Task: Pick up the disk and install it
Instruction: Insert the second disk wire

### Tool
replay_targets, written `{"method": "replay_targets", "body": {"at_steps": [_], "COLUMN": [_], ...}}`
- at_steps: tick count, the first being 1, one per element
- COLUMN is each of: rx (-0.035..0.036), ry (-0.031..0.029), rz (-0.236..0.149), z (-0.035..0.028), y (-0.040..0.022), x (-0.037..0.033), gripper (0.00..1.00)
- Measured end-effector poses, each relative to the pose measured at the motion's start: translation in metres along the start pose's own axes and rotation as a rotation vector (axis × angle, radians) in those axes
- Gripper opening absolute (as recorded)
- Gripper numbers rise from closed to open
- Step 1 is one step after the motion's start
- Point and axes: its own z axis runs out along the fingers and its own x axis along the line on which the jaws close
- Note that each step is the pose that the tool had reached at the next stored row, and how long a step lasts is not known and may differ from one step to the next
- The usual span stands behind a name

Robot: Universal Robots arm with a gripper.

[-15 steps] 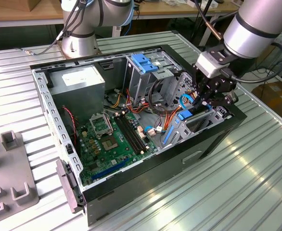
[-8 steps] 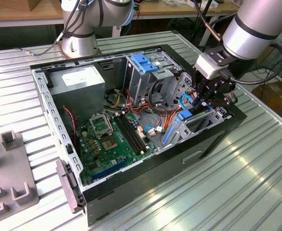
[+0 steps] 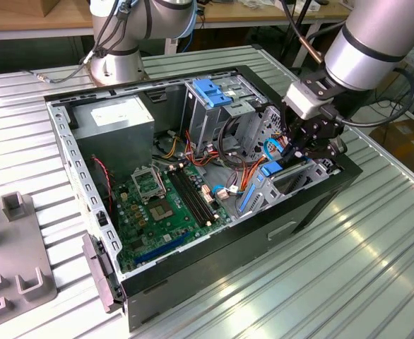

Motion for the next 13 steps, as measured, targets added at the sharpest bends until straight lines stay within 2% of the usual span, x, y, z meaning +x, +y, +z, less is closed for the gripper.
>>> {"method": "replay_targets", "body": {"at_steps": [3, 4, 9, 10, 11, 13], "rx": [0.0005, 0.0006, 0.0018, 0.0019, 0.0019, 0.0020], "ry": [-0.0005, -0.0003, -0.0002, -0.0003, -0.0003, -0.0001], "rz": [0.000, 0.000, 0.000, 0.000, 0.000, 0.000], "z": [-0.0005, -0.0014, -0.0122, -0.0123, -0.0123, -0.0124], "y": [-0.0001, -0.0001, -0.0009, -0.0009, -0.0009, -0.0009], "x": [0.0000, -0.0001, -0.0011, -0.0011, -0.0011, -0.0011], "gripper": [0.17, 0.24, 0.24, 0.24, 0.22, 0.10]}}
